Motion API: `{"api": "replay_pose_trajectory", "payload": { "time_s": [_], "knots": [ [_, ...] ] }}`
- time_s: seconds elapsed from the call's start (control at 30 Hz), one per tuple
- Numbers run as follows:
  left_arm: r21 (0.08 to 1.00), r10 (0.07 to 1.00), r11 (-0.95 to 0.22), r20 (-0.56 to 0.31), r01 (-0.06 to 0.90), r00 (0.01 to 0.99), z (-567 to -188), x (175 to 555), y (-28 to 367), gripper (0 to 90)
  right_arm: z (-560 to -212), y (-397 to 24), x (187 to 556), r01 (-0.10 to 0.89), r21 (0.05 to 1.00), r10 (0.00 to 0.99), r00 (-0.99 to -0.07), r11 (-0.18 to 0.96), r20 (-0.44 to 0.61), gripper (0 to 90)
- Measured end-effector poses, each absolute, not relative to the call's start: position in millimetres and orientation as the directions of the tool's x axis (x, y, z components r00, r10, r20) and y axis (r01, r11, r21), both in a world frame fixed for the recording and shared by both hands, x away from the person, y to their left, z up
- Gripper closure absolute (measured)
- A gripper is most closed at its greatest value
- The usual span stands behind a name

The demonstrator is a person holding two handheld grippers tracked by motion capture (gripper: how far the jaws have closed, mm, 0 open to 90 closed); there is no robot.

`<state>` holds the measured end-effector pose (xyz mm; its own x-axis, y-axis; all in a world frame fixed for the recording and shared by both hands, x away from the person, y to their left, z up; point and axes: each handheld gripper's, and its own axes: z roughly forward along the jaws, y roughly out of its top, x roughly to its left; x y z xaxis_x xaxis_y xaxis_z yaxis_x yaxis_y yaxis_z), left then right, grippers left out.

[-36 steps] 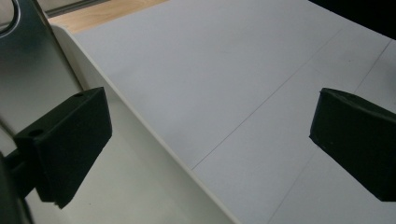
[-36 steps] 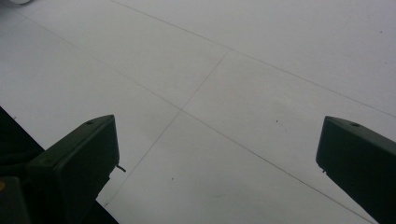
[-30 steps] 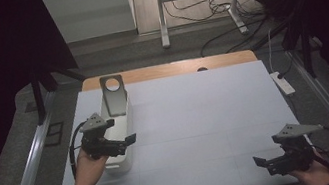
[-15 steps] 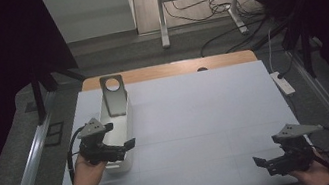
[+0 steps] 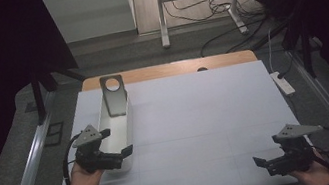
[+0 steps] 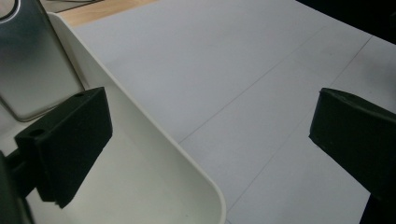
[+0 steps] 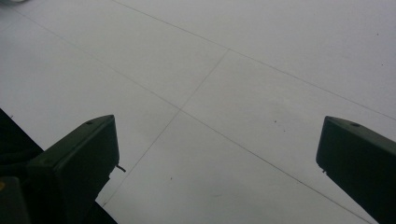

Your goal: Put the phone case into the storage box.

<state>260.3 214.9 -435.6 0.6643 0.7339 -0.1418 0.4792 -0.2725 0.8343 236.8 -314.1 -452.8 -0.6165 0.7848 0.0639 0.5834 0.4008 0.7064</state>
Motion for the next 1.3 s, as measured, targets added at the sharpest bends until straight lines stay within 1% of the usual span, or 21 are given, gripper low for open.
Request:
{"api": "replay_pose_trajectory", "payload": {
  "time_s": [0.6,1.0,1.3],
  "knots": [
    [0.844,0.745,-0.240,-0.156,0.480,0.648,-437,239,225,0.1,-453,-314,237,0.584,0.705,0.785,-0.616,0.403,0.062,0.0],
    [0.845,0.763,-0.238,-0.143,0.479,0.630,-440,227,230,0.1,-453,-314,237,0.583,0.706,0.785,-0.616,0.403,0.061,0.0],
    [0.847,0.773,-0.223,-0.149,0.483,0.617,-442,218,235,0.1,-453,-314,237,0.584,0.705,0.785,-0.616,0.403,0.062,0.0]
  ]
}}
